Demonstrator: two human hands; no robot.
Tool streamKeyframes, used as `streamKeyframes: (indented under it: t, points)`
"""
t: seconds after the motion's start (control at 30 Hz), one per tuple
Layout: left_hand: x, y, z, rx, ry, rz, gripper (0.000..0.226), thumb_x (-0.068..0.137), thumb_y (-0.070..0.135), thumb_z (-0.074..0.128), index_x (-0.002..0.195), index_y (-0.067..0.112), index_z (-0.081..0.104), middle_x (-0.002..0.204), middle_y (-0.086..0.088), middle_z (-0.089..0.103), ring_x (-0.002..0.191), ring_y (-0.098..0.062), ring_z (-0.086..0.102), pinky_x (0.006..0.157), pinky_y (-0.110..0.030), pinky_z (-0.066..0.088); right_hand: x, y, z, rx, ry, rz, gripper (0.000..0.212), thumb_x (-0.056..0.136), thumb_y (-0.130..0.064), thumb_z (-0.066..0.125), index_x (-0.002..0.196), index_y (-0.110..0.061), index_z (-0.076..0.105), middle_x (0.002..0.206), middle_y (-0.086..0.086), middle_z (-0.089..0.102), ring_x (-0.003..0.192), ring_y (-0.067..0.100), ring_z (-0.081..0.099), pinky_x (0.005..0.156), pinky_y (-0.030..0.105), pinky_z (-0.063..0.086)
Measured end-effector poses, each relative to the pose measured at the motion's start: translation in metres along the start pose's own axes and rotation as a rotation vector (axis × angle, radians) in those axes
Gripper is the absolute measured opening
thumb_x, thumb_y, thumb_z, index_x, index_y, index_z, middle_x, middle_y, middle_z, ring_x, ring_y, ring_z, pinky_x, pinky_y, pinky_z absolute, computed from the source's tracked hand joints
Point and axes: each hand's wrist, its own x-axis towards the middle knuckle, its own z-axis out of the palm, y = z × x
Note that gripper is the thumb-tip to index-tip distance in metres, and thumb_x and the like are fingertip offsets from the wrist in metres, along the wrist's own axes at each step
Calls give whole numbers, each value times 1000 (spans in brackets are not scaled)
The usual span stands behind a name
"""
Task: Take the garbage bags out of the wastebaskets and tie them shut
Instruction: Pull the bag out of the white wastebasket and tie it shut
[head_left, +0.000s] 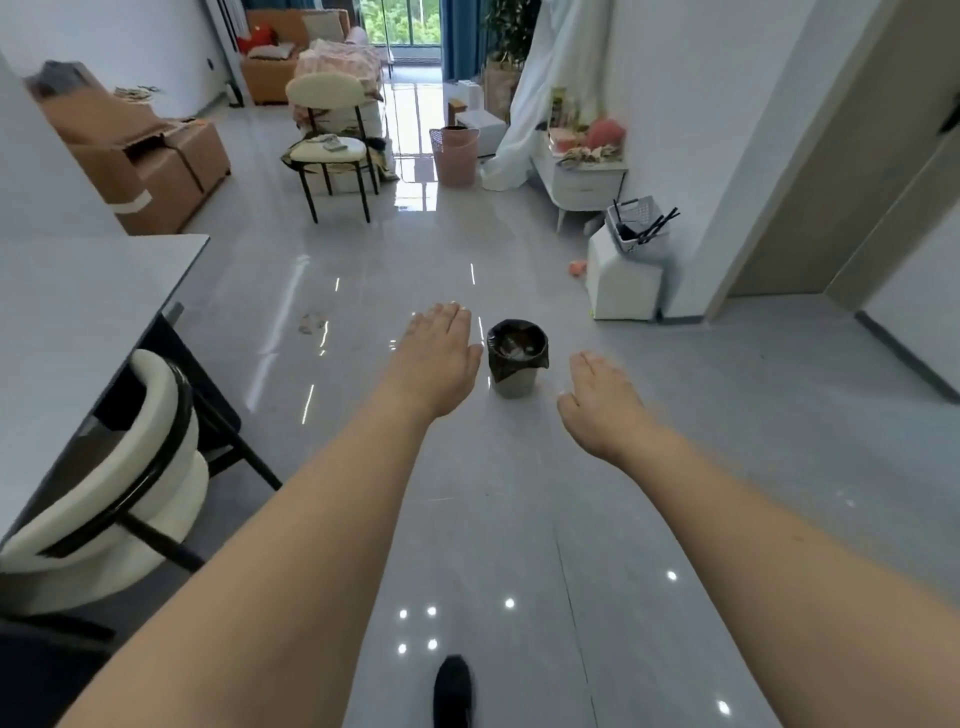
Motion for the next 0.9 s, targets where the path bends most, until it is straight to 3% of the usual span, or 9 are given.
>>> streamKeyframes:
  t: [0.37, 0.9]
  points:
    - [198, -47, 33, -29, -47, 15, 55, 104, 31, 28, 150, 3, 20, 159, -13, 18, 147, -27, 12, 119, -40, 5, 194, 24, -23, 73, -2, 32, 59, 98, -22, 33, 149, 0, 15, 158, 16, 16, 146, 27, 12, 118, 35, 8]
    - [490, -52, 106, -64, -83, -74, 55, 103, 33, 27, 150, 5, 20, 159, -12, 20, 147, -27, 14, 120, -40, 6, 492, 138, -62, 54, -57, -45, 57, 98, -20, 33, 148, 2, 17, 157, 17, 18, 145, 27, 14, 119, 37, 9]
